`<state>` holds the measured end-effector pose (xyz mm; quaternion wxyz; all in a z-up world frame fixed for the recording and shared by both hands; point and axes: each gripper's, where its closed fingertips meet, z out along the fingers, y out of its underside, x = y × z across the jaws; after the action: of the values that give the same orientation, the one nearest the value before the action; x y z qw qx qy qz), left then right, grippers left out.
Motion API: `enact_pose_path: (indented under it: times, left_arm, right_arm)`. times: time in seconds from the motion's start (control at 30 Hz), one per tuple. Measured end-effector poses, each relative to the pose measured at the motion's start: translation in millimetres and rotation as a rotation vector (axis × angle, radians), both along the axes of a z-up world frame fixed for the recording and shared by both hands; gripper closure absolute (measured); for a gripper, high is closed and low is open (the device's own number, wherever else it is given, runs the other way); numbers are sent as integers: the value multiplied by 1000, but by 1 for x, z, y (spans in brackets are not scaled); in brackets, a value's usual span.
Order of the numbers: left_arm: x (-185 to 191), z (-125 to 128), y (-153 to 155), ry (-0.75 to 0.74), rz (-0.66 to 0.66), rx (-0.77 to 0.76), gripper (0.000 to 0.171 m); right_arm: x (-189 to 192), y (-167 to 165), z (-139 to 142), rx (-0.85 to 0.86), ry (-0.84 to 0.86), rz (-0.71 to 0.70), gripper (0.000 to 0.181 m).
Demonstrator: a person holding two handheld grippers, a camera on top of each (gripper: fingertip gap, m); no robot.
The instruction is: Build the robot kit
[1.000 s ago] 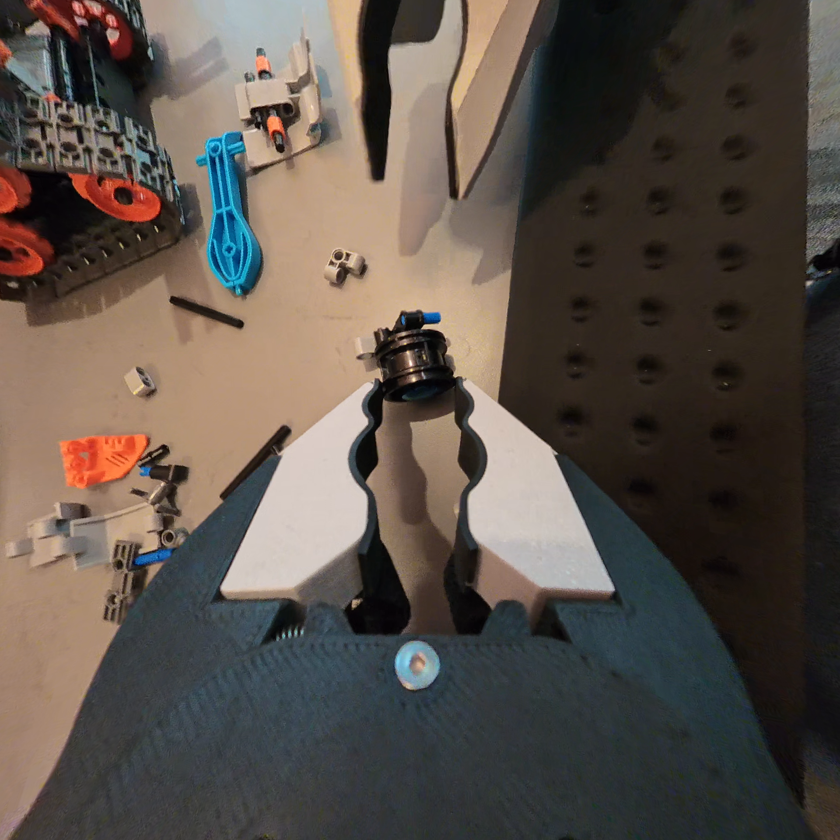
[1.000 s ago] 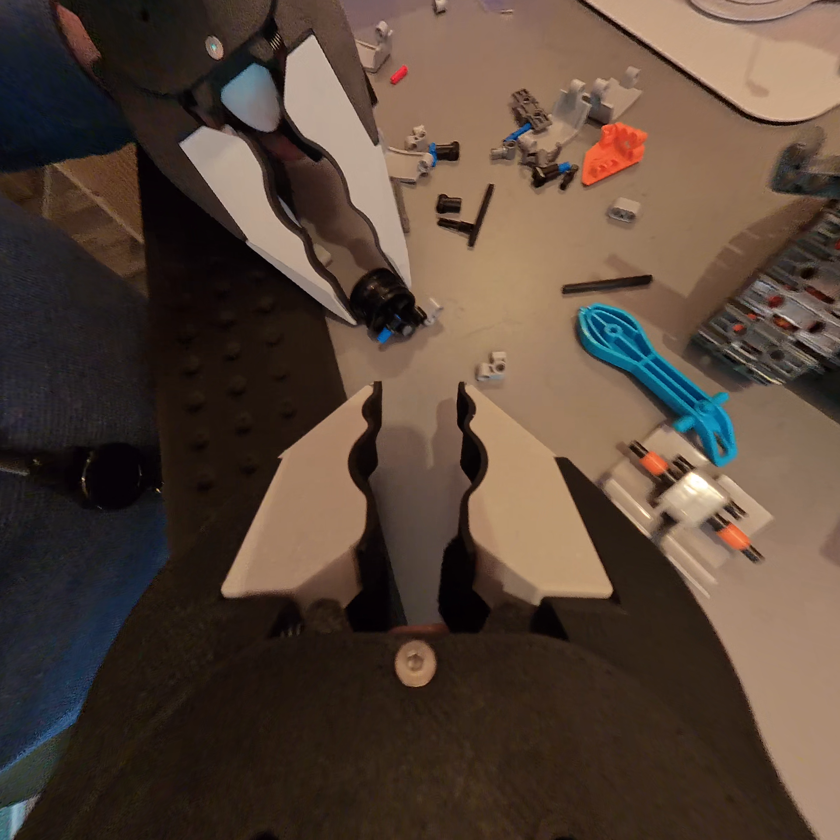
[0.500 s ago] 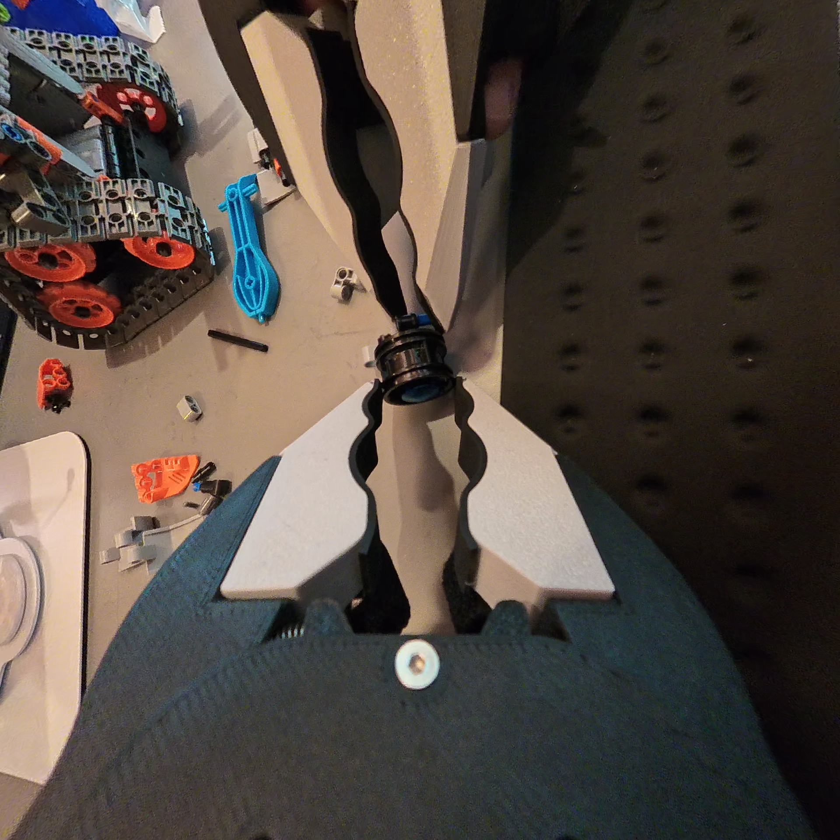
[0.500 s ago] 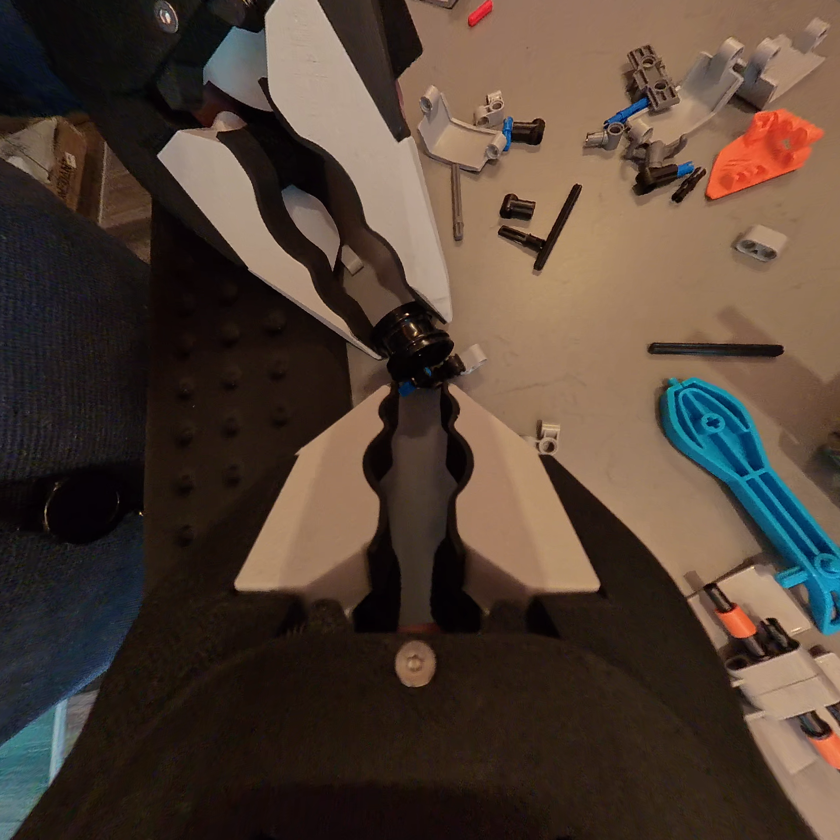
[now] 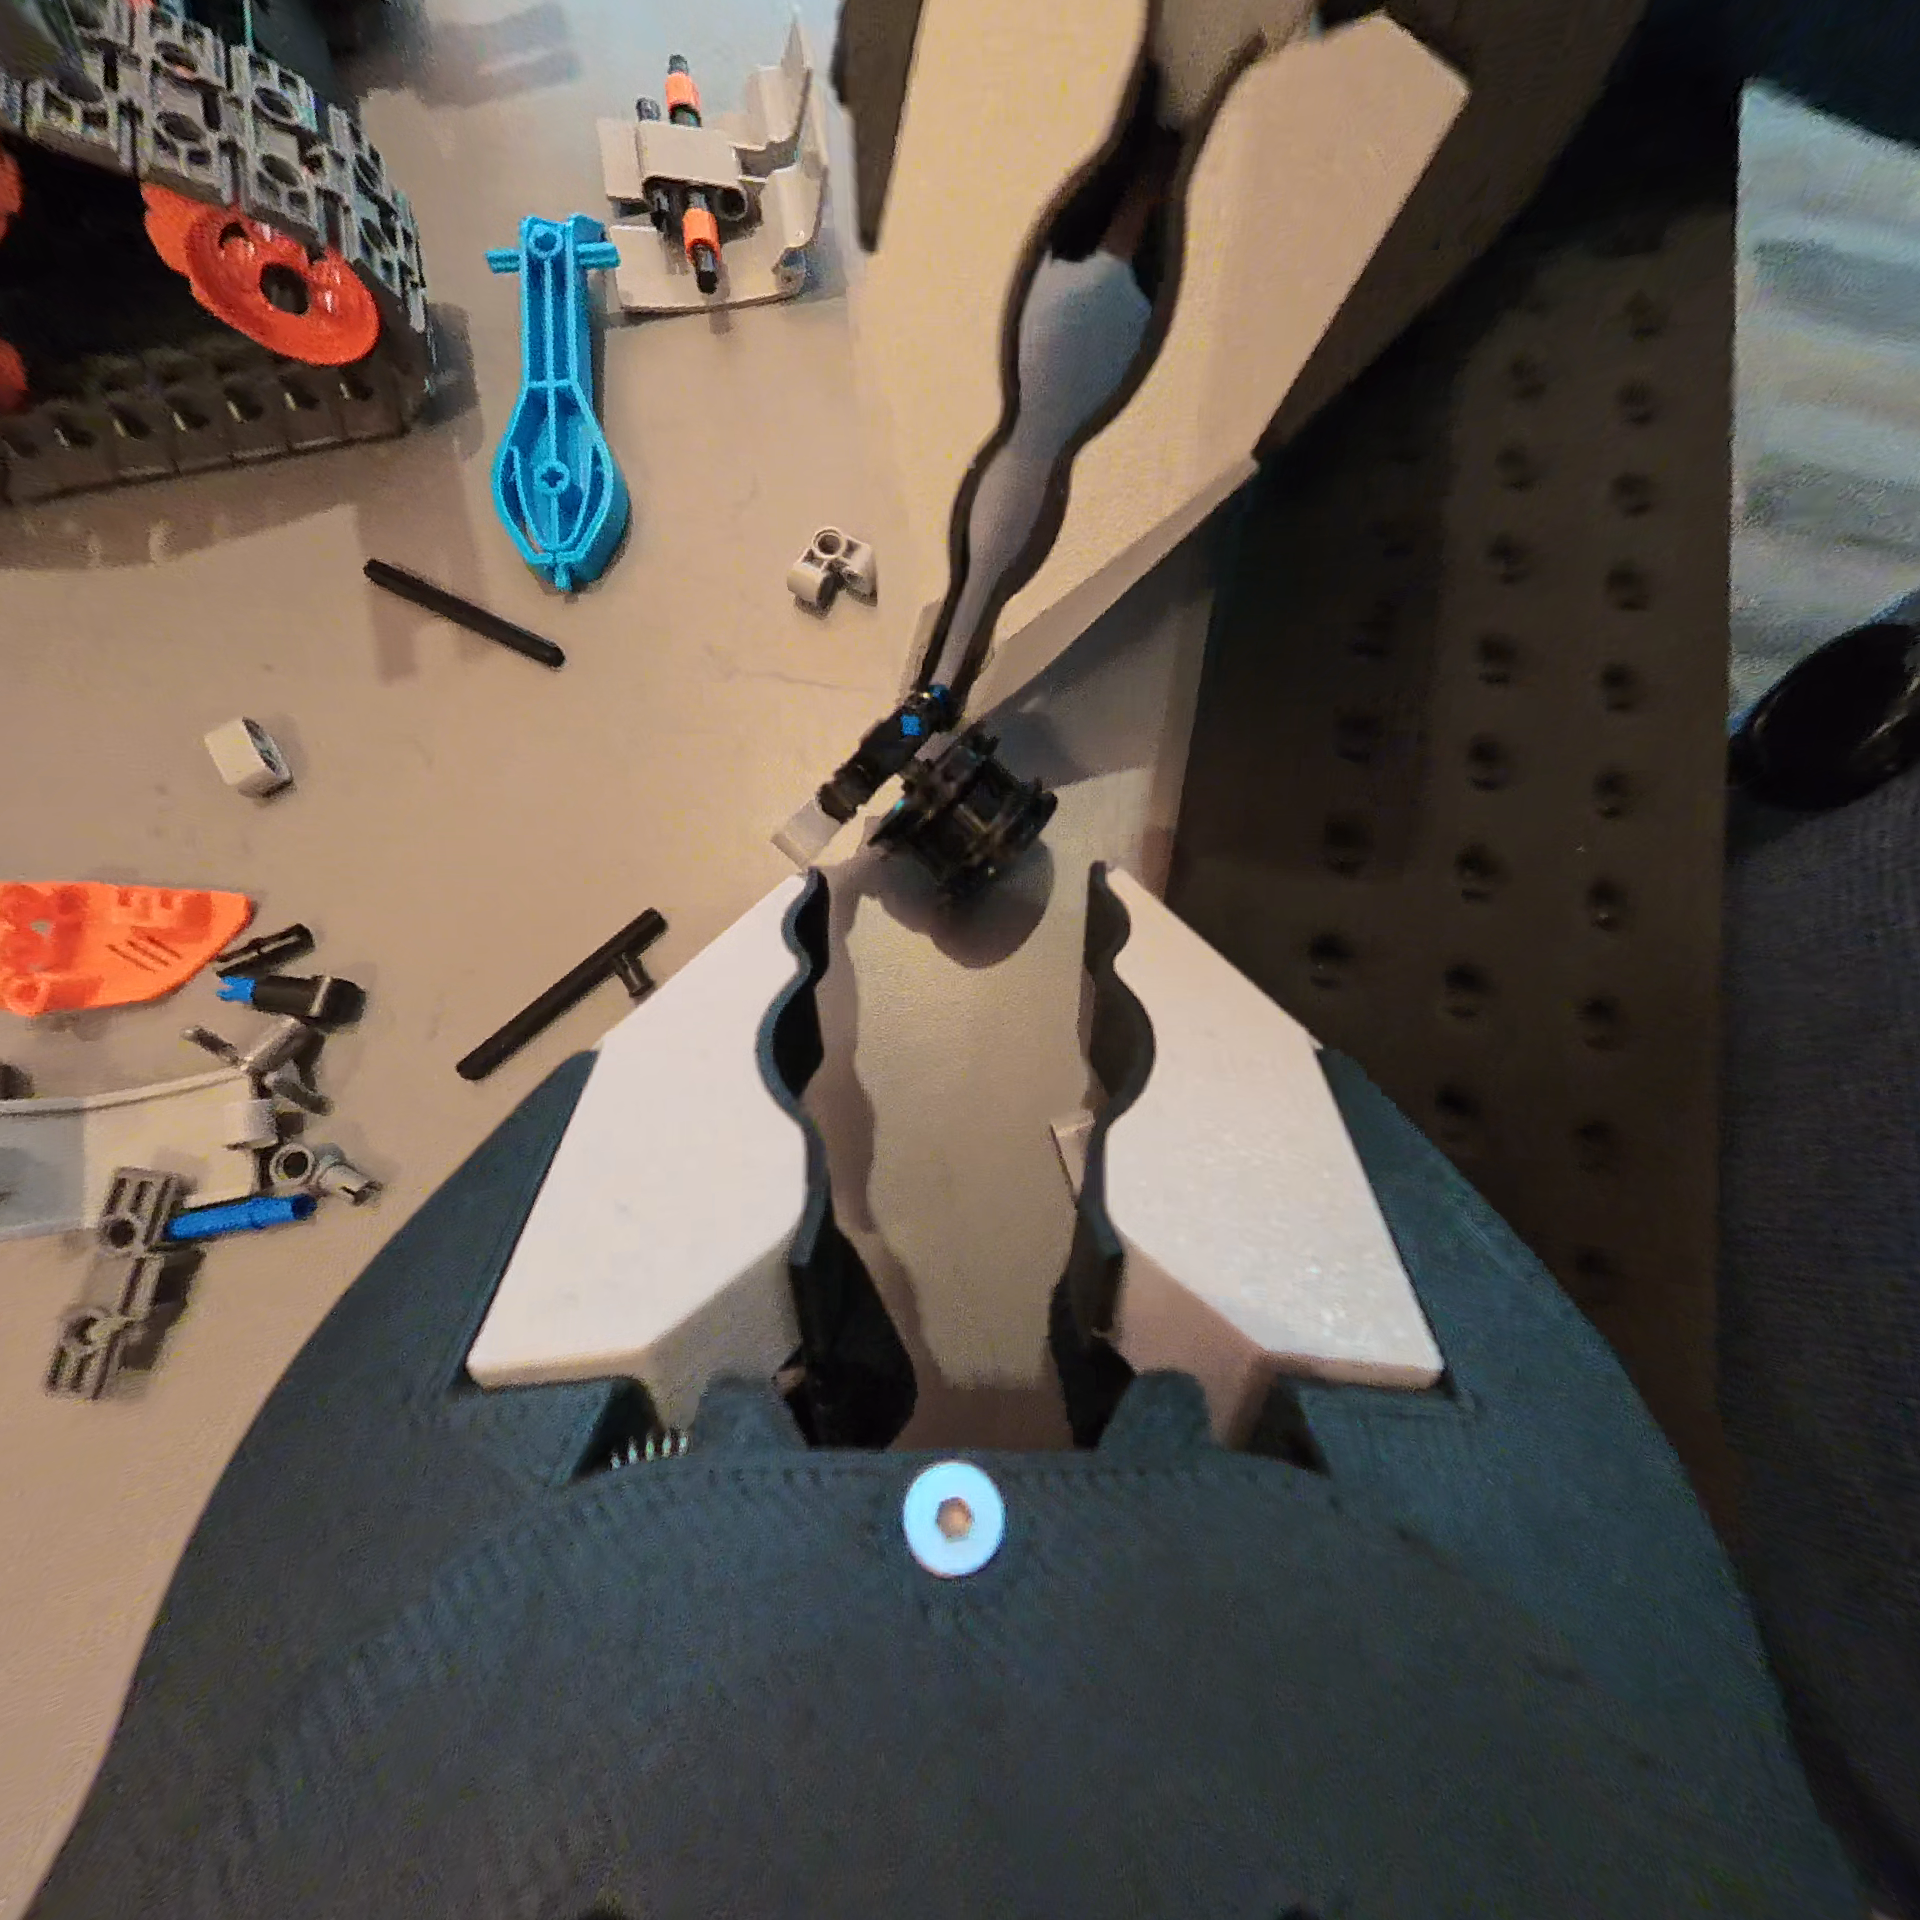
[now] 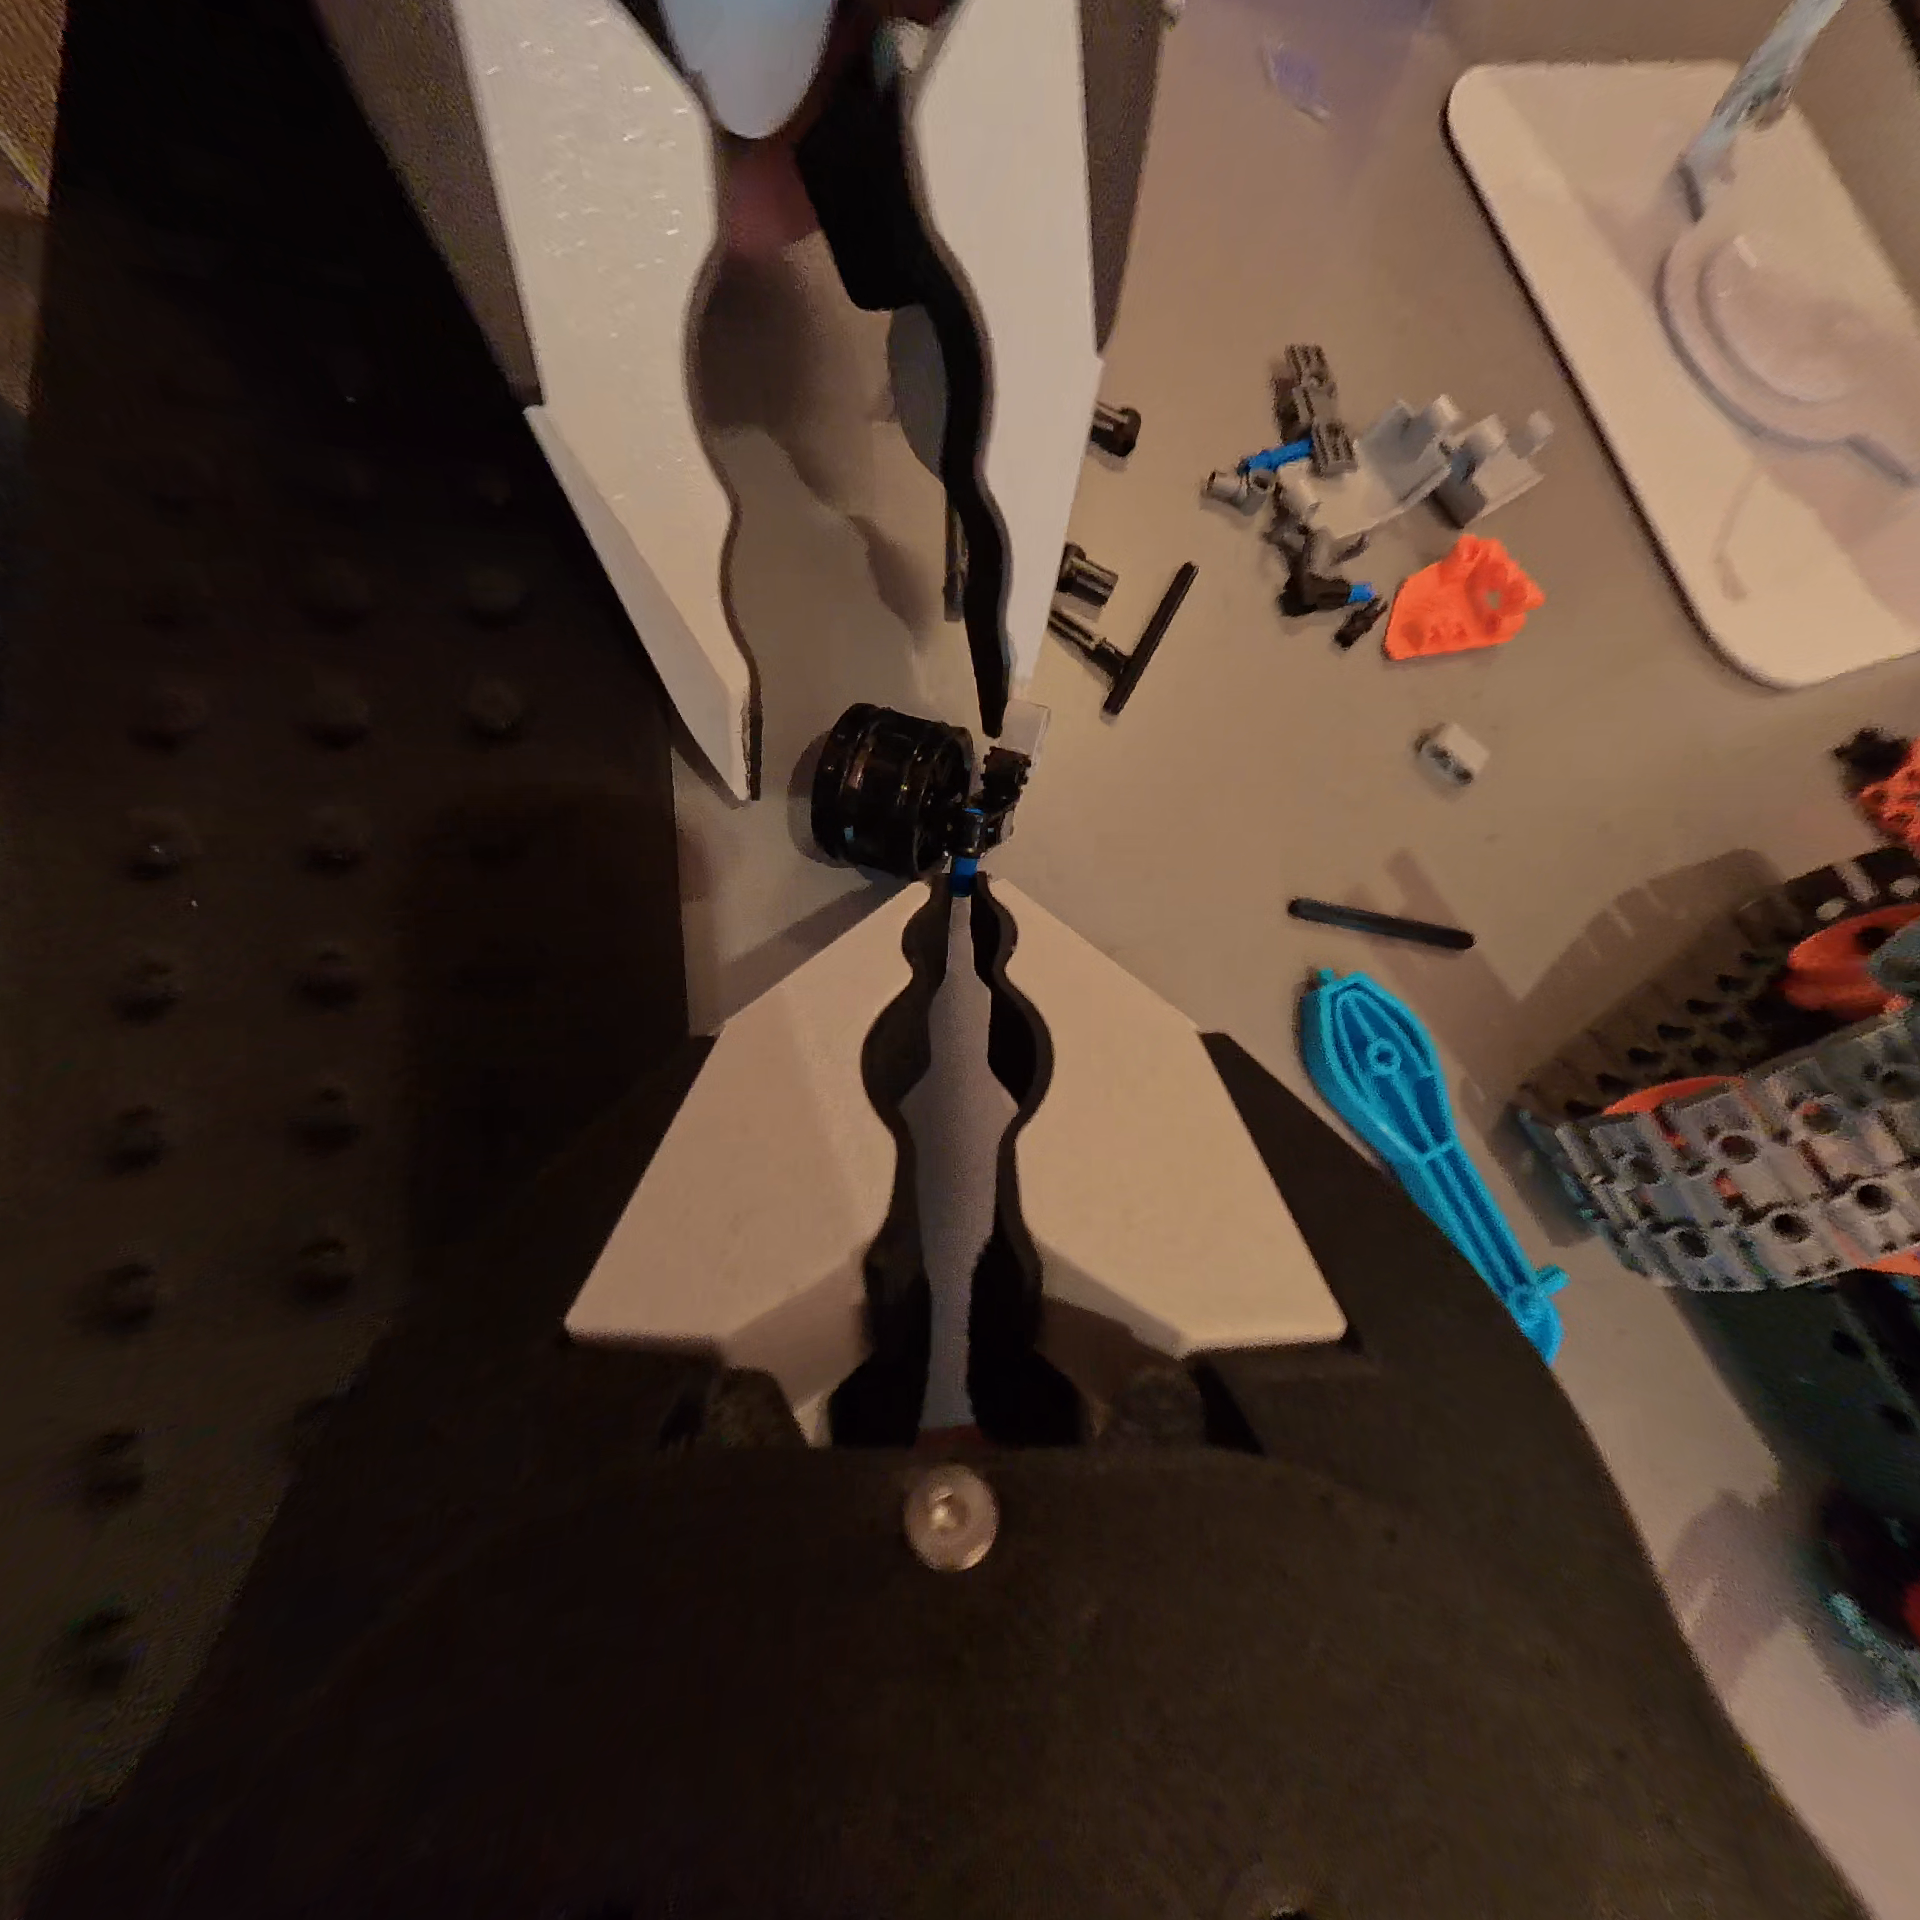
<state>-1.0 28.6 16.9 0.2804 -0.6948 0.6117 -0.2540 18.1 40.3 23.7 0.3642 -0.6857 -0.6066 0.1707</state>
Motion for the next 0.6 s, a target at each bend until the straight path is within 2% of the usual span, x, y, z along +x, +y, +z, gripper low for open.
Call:
enact_pose_path:
  times: [0.13, 0.27, 0.6]
  left_arm:
    - [1, 2, 2, -41, 27, -63, 120]
    - [4, 4, 5, -74, 42, -71, 125]
    - [3, 16, 19, -175, 99, -119, 125]
  right_arm:
    - [-3, 3, 4, 142, -10, 22, 180]
    - [-5, 5, 8, 268, -31, 45, 180]
    - [-5, 11, 15, 345, -15, 36, 180]
